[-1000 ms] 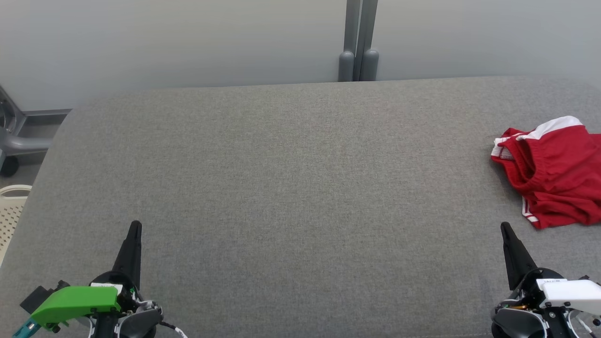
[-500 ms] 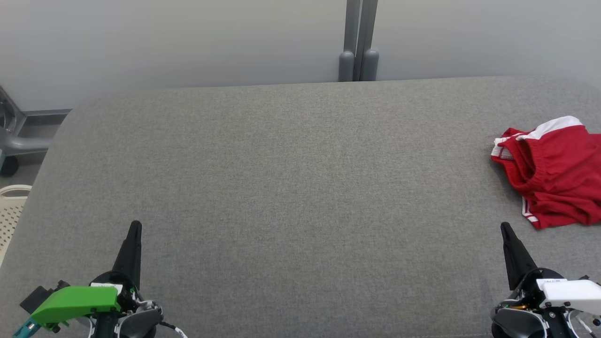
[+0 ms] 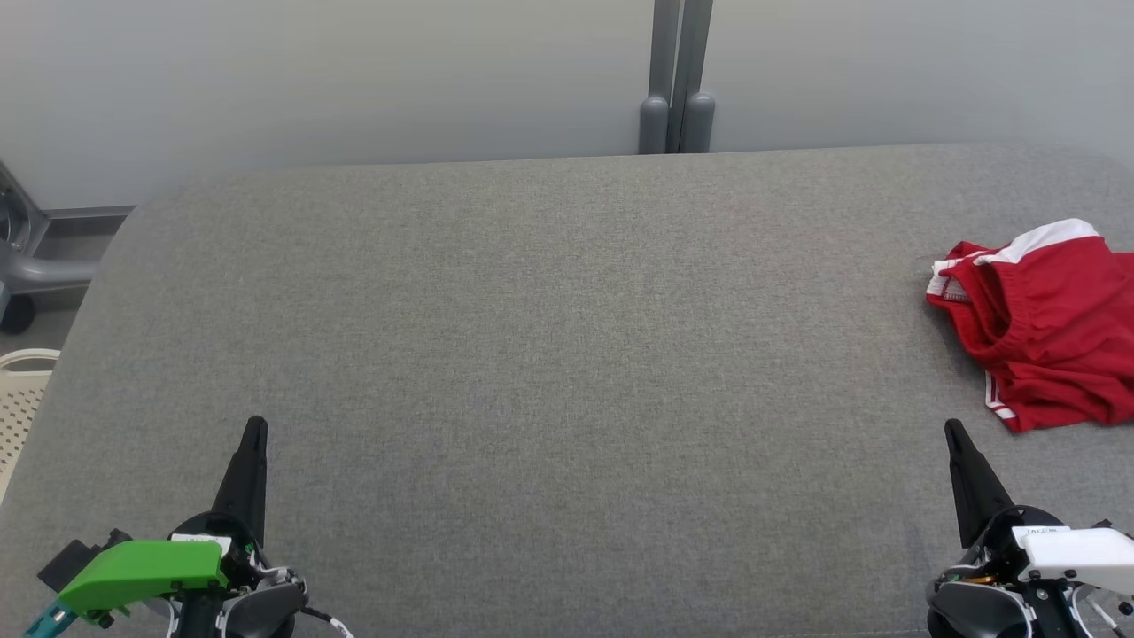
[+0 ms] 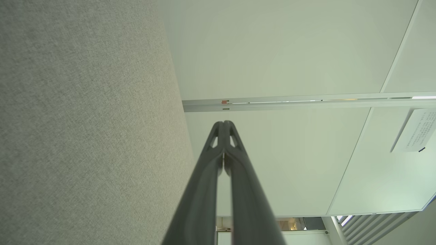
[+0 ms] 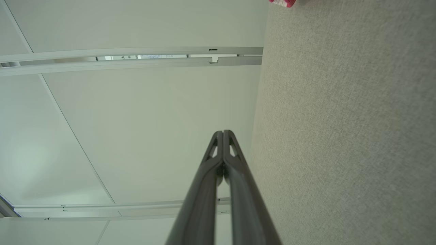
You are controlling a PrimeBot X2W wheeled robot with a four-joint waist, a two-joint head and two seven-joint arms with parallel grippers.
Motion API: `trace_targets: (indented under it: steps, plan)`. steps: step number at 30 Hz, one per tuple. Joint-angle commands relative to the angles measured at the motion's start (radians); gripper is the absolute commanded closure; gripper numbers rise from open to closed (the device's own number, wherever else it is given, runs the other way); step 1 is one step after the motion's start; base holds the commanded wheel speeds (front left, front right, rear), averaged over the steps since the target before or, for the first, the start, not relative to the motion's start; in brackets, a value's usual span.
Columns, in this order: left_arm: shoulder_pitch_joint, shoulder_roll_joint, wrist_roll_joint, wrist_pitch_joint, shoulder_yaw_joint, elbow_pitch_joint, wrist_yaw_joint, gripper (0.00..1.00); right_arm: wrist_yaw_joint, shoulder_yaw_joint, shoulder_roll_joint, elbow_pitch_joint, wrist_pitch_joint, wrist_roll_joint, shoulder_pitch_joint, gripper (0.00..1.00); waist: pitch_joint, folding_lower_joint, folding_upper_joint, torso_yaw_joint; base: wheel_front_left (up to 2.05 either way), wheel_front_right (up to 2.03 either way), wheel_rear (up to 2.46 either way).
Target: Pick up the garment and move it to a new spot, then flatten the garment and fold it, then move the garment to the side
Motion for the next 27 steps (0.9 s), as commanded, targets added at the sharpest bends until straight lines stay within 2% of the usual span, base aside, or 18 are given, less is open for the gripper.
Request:
trace_targets:
  steps: [1,27]
  plan:
    - [-0.011,0.001,-0.003,0.004,0.002,-0.002,-0.004,1.0,0.0,-0.002,-0.004,-0.004,0.004,0.003,0.008,1.0,0.0,0.0,-0.0001,0.0,0.0,0.0,0.0]
    - [-0.011,0.001,-0.003,0.004,0.002,-0.002,-0.004,1.0,0.0,-0.002,-0.004,-0.004,0.004,0.003,0.008,1.0,0.0,0.0,-0.0001,0.0,0.0,0.0,0.0]
